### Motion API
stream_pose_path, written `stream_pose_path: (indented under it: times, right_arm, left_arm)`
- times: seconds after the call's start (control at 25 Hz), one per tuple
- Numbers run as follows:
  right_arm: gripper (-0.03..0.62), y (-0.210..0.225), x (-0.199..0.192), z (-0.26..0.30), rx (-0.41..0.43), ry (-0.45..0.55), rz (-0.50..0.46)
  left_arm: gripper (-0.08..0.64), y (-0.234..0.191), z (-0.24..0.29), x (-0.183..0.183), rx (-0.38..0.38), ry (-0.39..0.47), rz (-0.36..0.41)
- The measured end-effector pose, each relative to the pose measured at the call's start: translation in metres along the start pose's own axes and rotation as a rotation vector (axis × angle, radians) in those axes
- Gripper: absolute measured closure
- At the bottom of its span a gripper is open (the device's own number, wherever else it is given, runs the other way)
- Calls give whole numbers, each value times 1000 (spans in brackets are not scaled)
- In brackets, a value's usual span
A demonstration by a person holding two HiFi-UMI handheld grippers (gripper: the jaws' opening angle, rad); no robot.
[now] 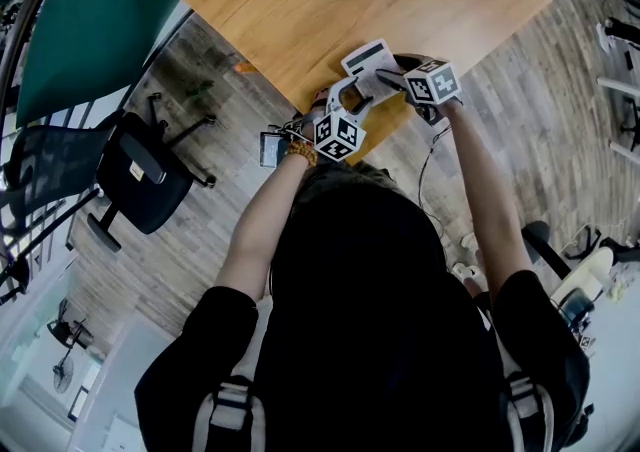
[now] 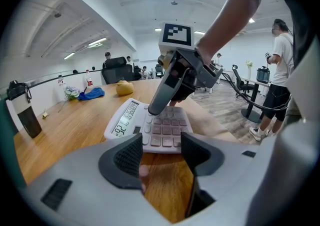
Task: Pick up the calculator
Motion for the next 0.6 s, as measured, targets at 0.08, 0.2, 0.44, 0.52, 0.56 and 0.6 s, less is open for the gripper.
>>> stream_pose_path:
  times: [0.08, 0.2, 0.44, 0.52, 0.56, 0.6]
  right_arm:
    - [309, 1, -1, 2, 0, -11, -4]
    - [310, 0, -6, 6, 15, -40, 4]
    - [310, -2, -10, 11, 27, -60, 23]
    - [311, -1, -9, 12, 21, -51, 39]
    - [315, 0, -9, 11, 18, -43, 51]
    - [323, 0, -9, 10, 17, -34, 65]
  left_arm:
    - [299, 0, 0, 0, -1, 3, -5]
    - [300, -1, -2, -1, -6, 7, -24]
    - [313, -3, -3, 0, -16, 9, -41]
    - [314, -4, -2, 0, -9, 8, -62]
    - [322, -5, -1, 1, -2, 7, -97]
    - [330, -7, -1, 2, 9, 7, -146]
Point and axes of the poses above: the fingertips, and each gripper's own axes: z forward along the fingers, y to its right, x out of its top, the point moved 2 cm from there along -z, backward along the fingers, and after that the axes turned 8 degrees about -z, right-handed, at the moved point
